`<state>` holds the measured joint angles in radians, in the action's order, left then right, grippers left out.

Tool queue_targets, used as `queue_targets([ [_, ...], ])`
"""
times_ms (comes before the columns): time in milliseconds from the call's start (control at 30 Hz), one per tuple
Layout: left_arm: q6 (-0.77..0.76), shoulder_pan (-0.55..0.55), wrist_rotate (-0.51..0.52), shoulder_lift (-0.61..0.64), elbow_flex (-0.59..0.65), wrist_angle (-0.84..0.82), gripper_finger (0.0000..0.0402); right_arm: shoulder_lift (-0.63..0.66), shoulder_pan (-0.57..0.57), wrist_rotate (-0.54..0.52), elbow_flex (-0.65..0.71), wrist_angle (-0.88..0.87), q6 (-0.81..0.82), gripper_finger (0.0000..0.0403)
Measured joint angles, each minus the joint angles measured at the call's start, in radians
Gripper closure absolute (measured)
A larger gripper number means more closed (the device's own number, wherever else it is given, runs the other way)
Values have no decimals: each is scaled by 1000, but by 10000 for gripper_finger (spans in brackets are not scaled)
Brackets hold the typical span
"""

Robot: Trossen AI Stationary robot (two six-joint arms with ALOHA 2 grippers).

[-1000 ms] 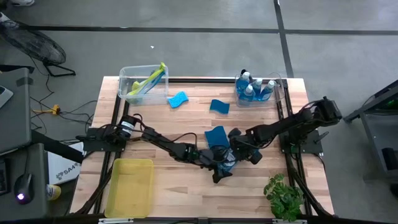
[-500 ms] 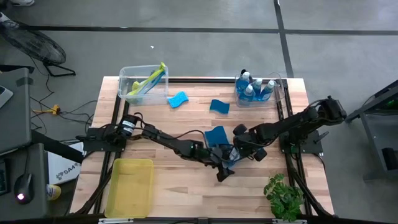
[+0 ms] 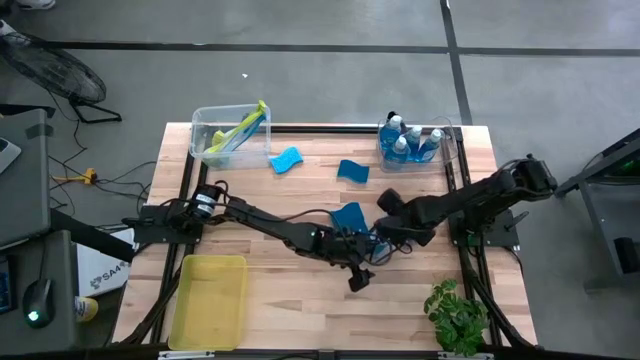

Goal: Pick & Place Kitchen Sink Supplies
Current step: Put the soap dispenser into the transparent bin

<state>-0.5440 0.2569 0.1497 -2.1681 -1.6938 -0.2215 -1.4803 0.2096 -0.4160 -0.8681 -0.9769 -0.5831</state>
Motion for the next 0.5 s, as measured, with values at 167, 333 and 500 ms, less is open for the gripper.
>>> queue_targets([
  [167,23,8,25,1,-7,-22,17,0,16,-86,-74,-107,-5,268],
  [333,28,20,68,22,-8,-22,17,0,16,-107,-118,-146,-12,269],
  [500,47,51,133,62,-8,-94,17,0,16,-109,-118,-152,-30,269],
])
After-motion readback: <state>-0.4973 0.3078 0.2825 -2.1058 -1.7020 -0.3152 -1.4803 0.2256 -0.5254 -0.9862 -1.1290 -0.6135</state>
